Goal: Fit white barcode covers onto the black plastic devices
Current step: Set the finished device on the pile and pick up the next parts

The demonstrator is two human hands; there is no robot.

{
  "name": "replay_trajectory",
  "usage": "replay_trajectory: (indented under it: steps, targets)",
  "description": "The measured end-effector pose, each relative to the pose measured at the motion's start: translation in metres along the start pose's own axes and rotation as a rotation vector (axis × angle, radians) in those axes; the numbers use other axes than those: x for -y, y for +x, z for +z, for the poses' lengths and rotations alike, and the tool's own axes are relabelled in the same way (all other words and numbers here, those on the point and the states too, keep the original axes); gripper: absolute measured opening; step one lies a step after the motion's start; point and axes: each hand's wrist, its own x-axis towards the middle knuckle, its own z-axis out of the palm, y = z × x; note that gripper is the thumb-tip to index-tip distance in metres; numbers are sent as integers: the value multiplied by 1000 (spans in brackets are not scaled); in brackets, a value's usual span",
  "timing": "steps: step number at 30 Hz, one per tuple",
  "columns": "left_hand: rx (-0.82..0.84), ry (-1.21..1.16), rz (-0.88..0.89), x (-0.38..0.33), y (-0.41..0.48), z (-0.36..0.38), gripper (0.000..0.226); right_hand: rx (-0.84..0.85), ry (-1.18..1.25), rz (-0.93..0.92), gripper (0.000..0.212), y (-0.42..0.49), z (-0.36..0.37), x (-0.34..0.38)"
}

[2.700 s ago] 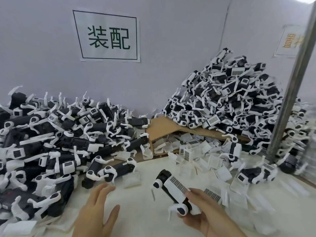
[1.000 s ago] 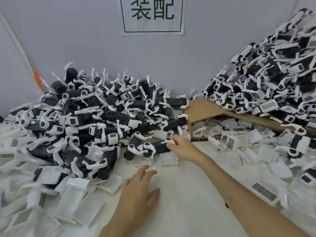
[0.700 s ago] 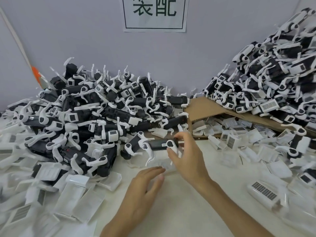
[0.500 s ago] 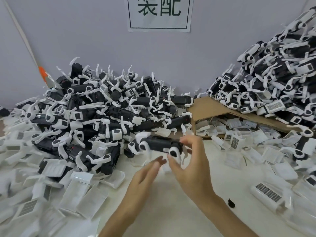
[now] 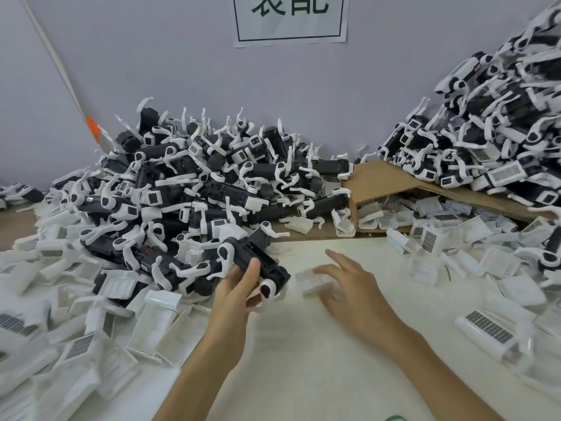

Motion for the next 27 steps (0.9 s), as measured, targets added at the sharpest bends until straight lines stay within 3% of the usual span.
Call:
replay_trajectory:
  steps: [2, 4, 12, 18, 23, 27]
  targets:
    - [-6, 18, 20, -1, -1, 0, 59, -13, 32, -8, 13, -2, 2, -1]
    - [-4, 37, 18, -1, -1, 0, 58, -53, 75, -16, 8, -2, 1, 1]
    - [-13, -1, -111, -1, -3, 8, 57, -196, 596, 38, 45, -7, -28, 23]
    - [75, 47, -78, 1, -7, 11, 61, -183, 993, 60, 45, -15, -34, 35]
    - [113, 54, -61, 1, -10, 11, 60, -166, 1043, 77, 36, -17, -37, 40]
    - [190, 118, -34, 0, -13, 12, 44, -95, 1087, 104, 53, -17, -34, 44]
